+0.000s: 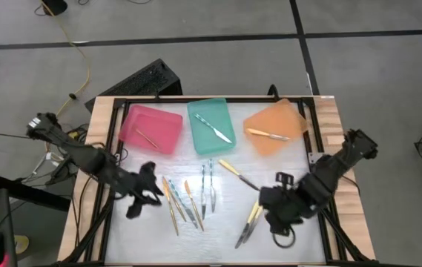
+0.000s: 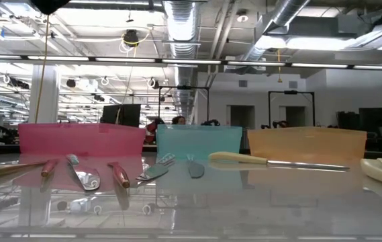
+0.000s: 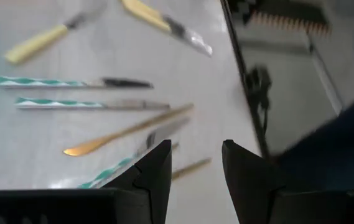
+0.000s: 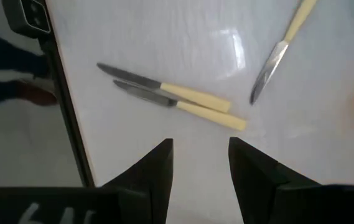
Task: Sort silverware by color (type)
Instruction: Put the gold knife into the red bin
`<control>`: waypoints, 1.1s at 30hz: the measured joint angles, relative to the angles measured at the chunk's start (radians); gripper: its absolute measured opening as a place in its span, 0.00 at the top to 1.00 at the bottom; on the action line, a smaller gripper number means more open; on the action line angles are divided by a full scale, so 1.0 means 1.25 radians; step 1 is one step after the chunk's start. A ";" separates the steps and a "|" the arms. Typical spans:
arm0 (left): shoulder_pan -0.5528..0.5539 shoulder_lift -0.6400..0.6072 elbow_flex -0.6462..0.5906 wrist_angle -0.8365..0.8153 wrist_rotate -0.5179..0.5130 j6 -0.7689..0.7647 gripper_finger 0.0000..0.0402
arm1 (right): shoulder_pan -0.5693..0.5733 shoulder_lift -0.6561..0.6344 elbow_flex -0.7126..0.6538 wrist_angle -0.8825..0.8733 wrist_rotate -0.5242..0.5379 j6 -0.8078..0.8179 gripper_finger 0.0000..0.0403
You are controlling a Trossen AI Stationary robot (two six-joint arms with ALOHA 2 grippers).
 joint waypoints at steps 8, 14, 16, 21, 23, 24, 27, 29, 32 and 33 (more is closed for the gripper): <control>-0.058 0.178 0.000 0.007 0.004 0.090 0.69 | 0.072 -0.007 -0.106 0.118 0.058 0.104 0.60; -0.075 0.282 0.000 0.052 0.008 0.192 0.69 | 0.094 0.032 -0.107 0.177 0.066 0.103 0.60; -0.075 0.306 0.000 0.071 0.022 0.220 0.69 | 0.102 0.041 -0.106 0.199 0.067 0.102 0.60; -0.071 0.340 0.000 0.093 0.044 0.296 0.69 | 0.108 0.044 -0.106 0.222 0.070 0.102 0.60; -0.062 0.347 0.000 0.095 0.044 0.334 0.69 | 0.107 0.044 -0.106 0.225 0.075 0.101 0.60; -0.059 0.348 0.000 0.095 0.044 0.353 0.69 | 0.107 0.044 -0.106 0.226 0.079 0.100 0.60; -0.037 0.354 0.000 0.109 0.043 0.409 0.69 | 0.107 0.044 -0.106 0.224 0.093 0.090 0.60; -0.024 0.363 0.000 0.113 0.046 0.431 0.69 | 0.106 0.044 -0.106 0.226 0.103 0.081 0.60; 0.001 0.388 0.001 0.136 0.087 0.451 0.69 | 0.104 0.043 -0.106 0.225 0.111 0.079 0.60; 0.006 0.397 0.001 0.132 0.096 0.458 0.69 | 0.103 0.043 -0.106 0.225 0.111 0.078 0.60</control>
